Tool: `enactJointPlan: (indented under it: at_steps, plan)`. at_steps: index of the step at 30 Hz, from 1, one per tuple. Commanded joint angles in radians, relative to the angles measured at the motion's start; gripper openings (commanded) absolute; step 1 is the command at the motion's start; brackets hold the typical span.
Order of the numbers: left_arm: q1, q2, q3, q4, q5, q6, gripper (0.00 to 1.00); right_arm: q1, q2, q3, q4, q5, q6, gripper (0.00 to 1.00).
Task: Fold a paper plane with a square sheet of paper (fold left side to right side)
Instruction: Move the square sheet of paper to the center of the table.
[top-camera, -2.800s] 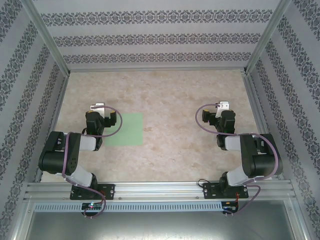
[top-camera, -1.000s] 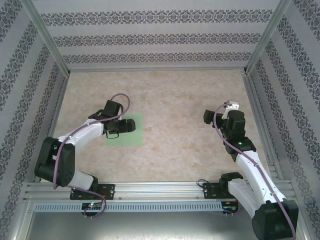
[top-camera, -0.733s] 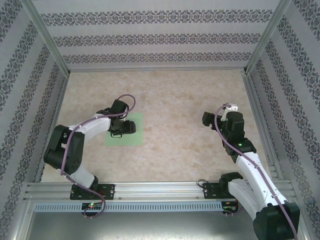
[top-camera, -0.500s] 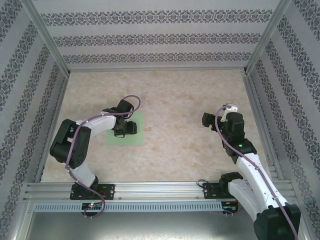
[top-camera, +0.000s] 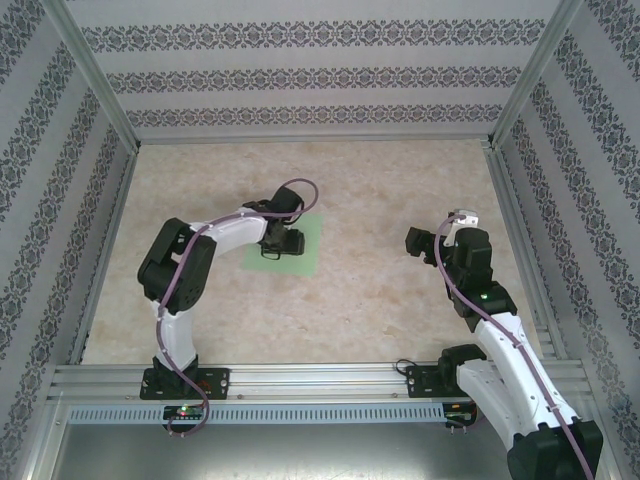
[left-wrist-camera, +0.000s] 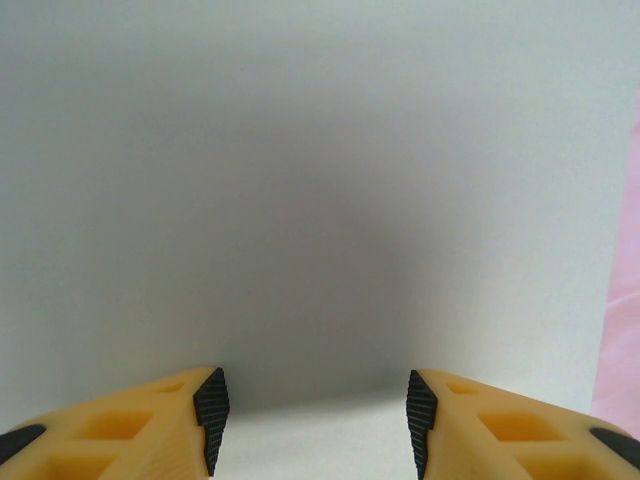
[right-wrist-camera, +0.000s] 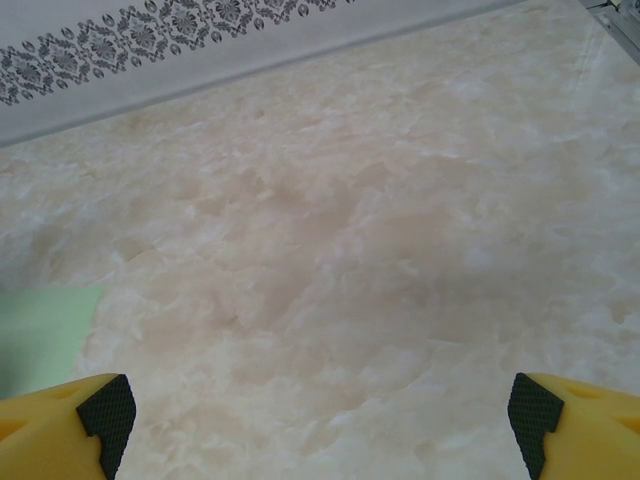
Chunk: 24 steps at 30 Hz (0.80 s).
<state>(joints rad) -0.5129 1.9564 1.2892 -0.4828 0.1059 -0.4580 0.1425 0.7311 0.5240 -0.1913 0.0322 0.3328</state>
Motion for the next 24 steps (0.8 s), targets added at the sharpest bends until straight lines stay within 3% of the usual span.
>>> enactJointPlan:
  at_steps: [1,7,12,19,24]
  plan:
    - [-0.05,0.091,0.063,-0.028,0.093,-0.018,0.54,0.017,-0.005,0.008,-0.028,-0.01,0.015,0.98]
    - [-0.081,0.145,0.154,0.012,0.22,-0.048,0.54,0.033,0.032,0.002,-0.025,-0.024,0.045,0.98]
    - [-0.074,0.061,0.123,0.055,0.274,-0.074,0.57,0.079,0.134,0.018,0.043,-0.041,0.098,0.98]
    - [-0.009,-0.11,0.013,0.058,0.241,-0.088,0.59,0.208,0.446,0.184,0.082,-0.041,0.127,0.98]
    - [0.042,-0.14,-0.073,0.079,0.25,-0.11,0.58,0.263,0.675,0.34,0.074,-0.05,0.111,0.98]
